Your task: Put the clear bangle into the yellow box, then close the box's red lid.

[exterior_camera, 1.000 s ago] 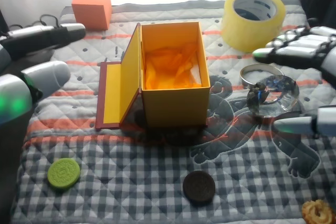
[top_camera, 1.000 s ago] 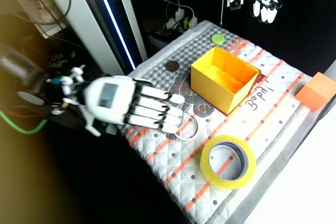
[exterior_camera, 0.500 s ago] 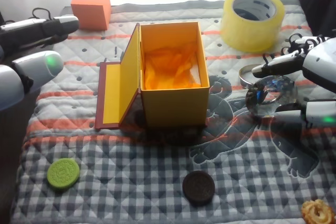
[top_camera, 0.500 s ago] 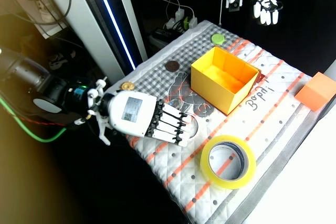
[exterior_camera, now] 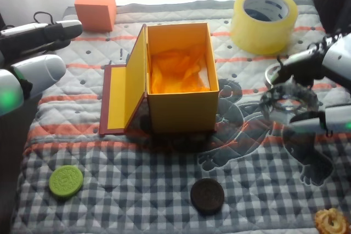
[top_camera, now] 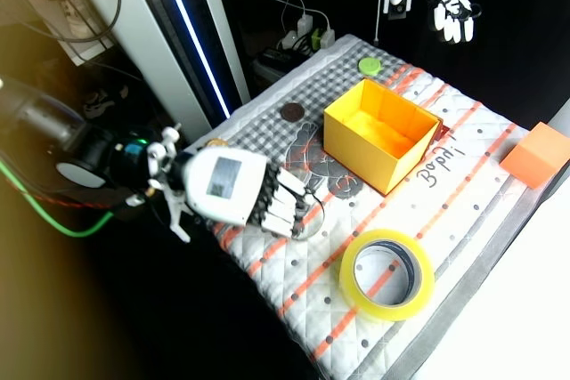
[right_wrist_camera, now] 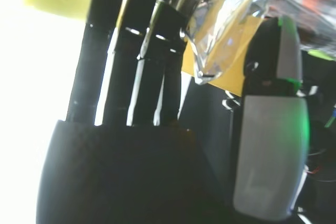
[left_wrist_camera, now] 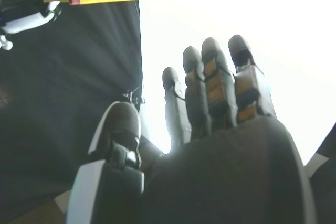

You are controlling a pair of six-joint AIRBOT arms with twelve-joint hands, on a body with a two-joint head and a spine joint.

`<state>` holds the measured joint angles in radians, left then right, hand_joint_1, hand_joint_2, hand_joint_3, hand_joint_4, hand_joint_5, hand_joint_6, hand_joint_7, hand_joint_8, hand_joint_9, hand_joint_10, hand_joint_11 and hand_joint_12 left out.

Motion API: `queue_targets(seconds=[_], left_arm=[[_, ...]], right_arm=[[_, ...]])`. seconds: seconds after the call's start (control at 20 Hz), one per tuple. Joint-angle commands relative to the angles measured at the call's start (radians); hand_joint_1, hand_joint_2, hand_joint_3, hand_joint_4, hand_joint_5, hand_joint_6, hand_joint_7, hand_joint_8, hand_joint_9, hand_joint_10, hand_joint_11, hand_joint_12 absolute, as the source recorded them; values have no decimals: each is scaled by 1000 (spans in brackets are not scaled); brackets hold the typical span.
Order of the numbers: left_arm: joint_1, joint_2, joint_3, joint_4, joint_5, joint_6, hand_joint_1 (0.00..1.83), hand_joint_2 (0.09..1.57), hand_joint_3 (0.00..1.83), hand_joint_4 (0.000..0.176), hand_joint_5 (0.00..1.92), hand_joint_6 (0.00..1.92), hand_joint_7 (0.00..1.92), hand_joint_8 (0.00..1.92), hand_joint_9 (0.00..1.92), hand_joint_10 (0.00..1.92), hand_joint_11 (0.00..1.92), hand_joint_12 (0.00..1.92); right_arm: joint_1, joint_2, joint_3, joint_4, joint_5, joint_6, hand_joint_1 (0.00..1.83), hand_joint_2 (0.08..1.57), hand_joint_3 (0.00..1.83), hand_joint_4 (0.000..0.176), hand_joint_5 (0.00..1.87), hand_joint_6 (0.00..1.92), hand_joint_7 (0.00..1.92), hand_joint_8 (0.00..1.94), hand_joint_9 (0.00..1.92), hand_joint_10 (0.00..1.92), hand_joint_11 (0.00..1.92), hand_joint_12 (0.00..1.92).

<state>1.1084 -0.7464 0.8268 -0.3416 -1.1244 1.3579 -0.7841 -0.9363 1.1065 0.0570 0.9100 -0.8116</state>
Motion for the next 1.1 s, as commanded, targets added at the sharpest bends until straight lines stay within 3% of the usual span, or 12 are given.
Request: queue_targets(seconds=[0.0,0.1,0.2,0.3,0.35,0.4,0.45,0.55,0.7,0.85,0.95,1.05], left_arm=[[-7,-3,5,6,-117,-10,193,1401,0,139,441,3,452,3,346,4,0,490],[-7,-4,7,5,-114,-10,167,1403,2,128,413,3,456,2,342,1,0,449],[-8,-4,9,4,-114,-10,149,1408,1,114,400,6,447,1,339,2,0,427],[-9,-5,12,4,-113,-10,94,1410,2,119,396,1,441,0,325,2,0,461],[-9,-6,14,4,-113,-10,94,1410,1,117,403,2,449,2,320,1,0,381],[-9,-7,16,4,-113,-10,87,1411,1,117,405,1,451,2,322,1,0,340],[-9,-7,18,4,-112,-10,133,1403,0,117,417,5,447,1,329,3,0,339],[-12,-8,21,4,-110,-10,153,1404,1,106,454,3,455,0,343,2,0,470],[-23,-17,30,6,-95,-10,200,1397,0,115,483,5,456,0,355,1,0,540],[-25,-23,34,6,-85,-10,248,1391,0,109,474,1,442,2,355,4,0,551],[-25,-22,34,6,-84,-10,189,1402,2,120,436,1,412,0,335,0,0,529],[-25,-23,35,6,-83,-10,143,1410,4,112,456,4,422,2,349,3,0,536]], right_arm=[[29,15,-1,21,244,18,1241,1115,0,0,902,1012,1084,903,1173,423,898,973],[67,11,-1,-5,283,24,1238,1117,0,0,878,1056,1109,860,1265,126,958,821],[130,-9,4,-45,286,24,1257,1101,0,0,920,934,1137,866,1341,56,1029,840],[190,-42,24,-74,264,24,1267,1097,0,0,902,961,1168,811,1342,16,1057,674],[232,-65,41,-97,231,24,1363,1080,13,0,889,928,1125,743,1117,820,1097,572],[253,-76,48,-111,208,24,1379,1093,4,0,848,997,1093,750,1059,1013,1125,526],[311,-102,65,-149,157,24,1276,1096,0,0,901,1006,1162,736,1165,496,1155,504],[351,-120,73,-181,120,25,1255,1086,0,0,938,971,1202,691,1350,102,1221,476],[391,-148,83,-226,75,25,1261,1082,2,0,933,954,1207,704,1424,30,1174,738],[399,-178,89,-240,64,25,1263,1067,1,0,979,891,1235,648,1425,11,1203,672],[399,-190,89,-244,60,27,1258,1062,0,0,1012,840,1222,669,1425,8,1213,665],[399,-201,89,-254,54,35,1289,1050,0,0,1030,737,1268,651,1486,21,1213,790]])
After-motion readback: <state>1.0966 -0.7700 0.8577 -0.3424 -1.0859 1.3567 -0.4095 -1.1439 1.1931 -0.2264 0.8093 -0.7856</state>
